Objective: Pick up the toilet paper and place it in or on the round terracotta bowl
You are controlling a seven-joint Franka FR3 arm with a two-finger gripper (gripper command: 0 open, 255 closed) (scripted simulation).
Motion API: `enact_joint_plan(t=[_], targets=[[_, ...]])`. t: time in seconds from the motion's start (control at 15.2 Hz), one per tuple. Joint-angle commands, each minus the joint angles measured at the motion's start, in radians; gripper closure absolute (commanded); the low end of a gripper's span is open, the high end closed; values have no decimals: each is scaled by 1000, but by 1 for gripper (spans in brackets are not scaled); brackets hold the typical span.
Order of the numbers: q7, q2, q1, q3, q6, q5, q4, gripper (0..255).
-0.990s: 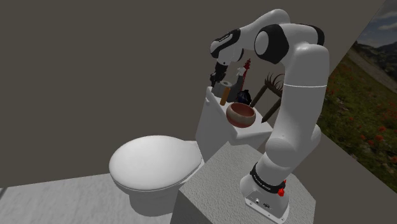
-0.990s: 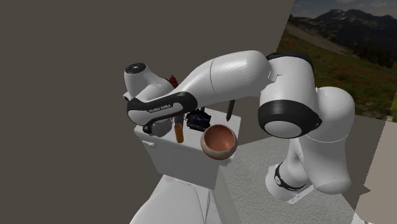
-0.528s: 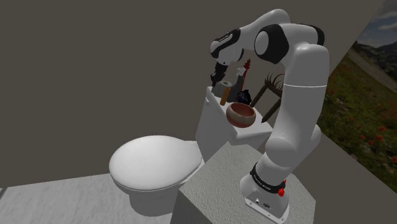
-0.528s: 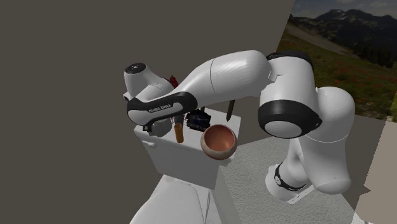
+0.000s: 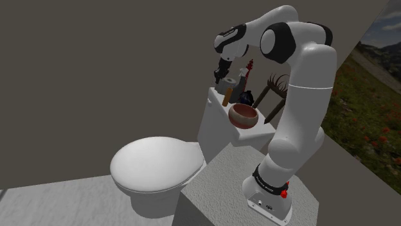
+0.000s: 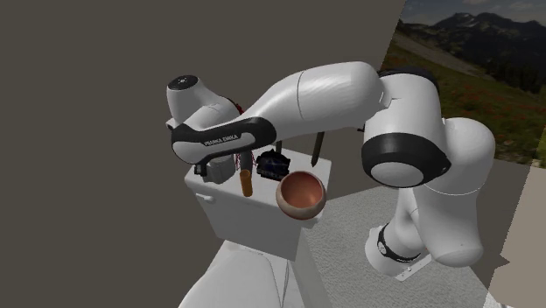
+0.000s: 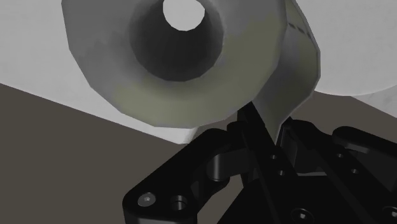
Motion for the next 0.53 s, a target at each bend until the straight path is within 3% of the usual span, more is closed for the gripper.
enact_joint_plan(t=[0.0,0.46], targets=[[7,-11,3,-3,-22,-7,13,255],[24,-43,6,-11,-103,-28,66,255]])
